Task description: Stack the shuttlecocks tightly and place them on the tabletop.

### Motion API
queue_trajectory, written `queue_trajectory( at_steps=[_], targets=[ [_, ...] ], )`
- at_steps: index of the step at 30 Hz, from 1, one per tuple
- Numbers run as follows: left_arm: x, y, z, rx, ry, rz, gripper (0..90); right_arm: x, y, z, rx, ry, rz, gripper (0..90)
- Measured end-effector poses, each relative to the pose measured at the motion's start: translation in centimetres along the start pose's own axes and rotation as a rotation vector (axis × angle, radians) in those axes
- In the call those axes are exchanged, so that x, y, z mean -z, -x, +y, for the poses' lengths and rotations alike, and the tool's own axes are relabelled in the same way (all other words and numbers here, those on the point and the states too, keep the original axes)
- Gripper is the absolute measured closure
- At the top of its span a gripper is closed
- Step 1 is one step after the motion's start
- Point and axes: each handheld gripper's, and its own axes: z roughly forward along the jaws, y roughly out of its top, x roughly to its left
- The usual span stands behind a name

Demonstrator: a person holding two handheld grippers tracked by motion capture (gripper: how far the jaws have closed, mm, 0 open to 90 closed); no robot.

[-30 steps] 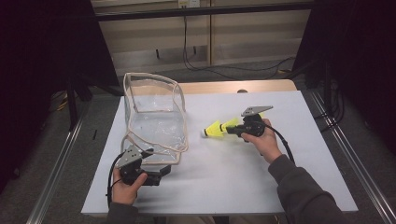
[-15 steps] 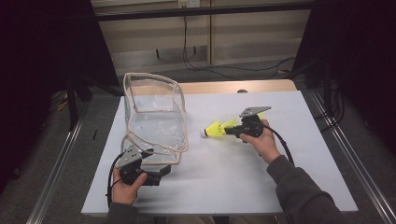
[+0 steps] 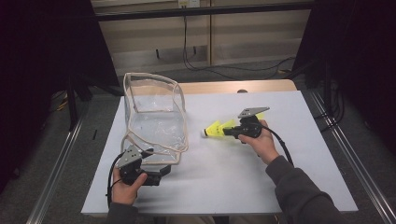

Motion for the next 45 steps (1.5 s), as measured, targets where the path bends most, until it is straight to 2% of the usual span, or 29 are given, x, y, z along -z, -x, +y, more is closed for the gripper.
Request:
queue_trajectory(
  at_steps=[24, 45],
  targets=[
    [-0.01, 0.00, -0.02, 0.001, 0.001, 0.000, 3.5, -0.48, -0.41, -0.11, -0.001, -0.007, 0.026, 87.8],
    [0.00, -0.03, -0.01, -0.001, 0.001, -0.001, 3.6, -0.94, -0.59, -0.27, 0.003, -0.017, 0.026, 87.8]
  ],
)
